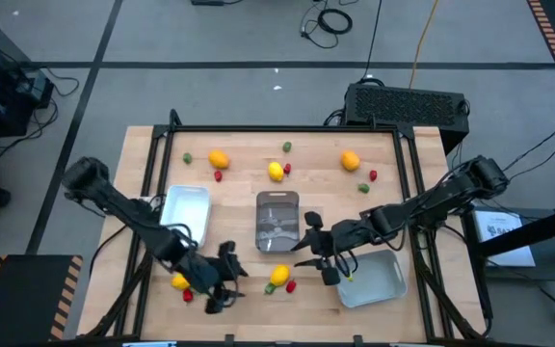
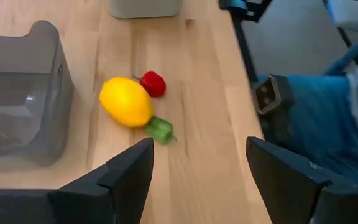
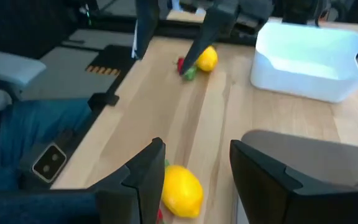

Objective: Sort produce into baskets
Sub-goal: Put the lemon into the black bin

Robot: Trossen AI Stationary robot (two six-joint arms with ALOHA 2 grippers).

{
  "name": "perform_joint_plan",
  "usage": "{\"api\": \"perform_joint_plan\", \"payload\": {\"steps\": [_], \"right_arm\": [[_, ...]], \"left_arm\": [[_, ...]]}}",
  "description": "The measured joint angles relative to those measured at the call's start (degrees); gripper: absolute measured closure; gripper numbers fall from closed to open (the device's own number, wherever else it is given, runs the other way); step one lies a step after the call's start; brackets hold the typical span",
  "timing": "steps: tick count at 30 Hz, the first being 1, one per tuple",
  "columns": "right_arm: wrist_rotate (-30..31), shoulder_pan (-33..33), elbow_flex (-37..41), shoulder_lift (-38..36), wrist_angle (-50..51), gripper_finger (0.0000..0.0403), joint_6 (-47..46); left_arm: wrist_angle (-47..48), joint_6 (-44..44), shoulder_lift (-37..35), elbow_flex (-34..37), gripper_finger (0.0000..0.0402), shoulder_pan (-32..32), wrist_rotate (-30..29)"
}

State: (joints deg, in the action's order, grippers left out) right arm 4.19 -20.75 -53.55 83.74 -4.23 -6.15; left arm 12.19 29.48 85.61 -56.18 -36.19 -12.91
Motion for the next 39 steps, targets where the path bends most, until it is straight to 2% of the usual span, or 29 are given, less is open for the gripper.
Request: {"api": "perform_joint_plan", "payload": {"steps": [4, 7, 13, 18, 22, 25, 39], "right_arm": [[0.0, 0.0, -0.6, 0.0, 1.6, 0.0232, 0.0], [0.1, 0.0, -0.6, 0.0, 1.9, 0.0232, 0.0], [0.4, 0.1, -0.5, 0.0, 3.6, 0.0232, -0.5], [0.4, 0.0, -0.5, 0.0, 3.7, 0.0232, -4.2], [0.3, 0.0, -0.5, 0.0, 3.7, 0.0232, -5.3], [0.3, 0.0, -0.5, 0.0, 3.7, 0.0232, -5.4], [0.6, 1.0, -0.5, -0.1, 3.6, 0.0232, -5.0]], "left_arm": [[-7.1, 3.1, 5.5, 0.0, 0.0139, 2.0, -0.3], [-10.9, 4.6, 8.8, 0.0, 0.0139, 3.4, 3.3], [-10.9, 0.4, 14.3, -5.4, 0.0139, 3.7, 5.0], [-0.8, -3.1, 18.2, -15.0, 0.0139, 2.8, 1.3], [13.1, -1.1, 21.8, -24.5, 0.0139, 2.6, -2.8], [19.2, 1.3, 24.0, -29.0, 0.0139, 2.6, -5.6], [19.9, 4.8, 30.2, -29.5, 0.0139, 5.2, -5.8]]}}
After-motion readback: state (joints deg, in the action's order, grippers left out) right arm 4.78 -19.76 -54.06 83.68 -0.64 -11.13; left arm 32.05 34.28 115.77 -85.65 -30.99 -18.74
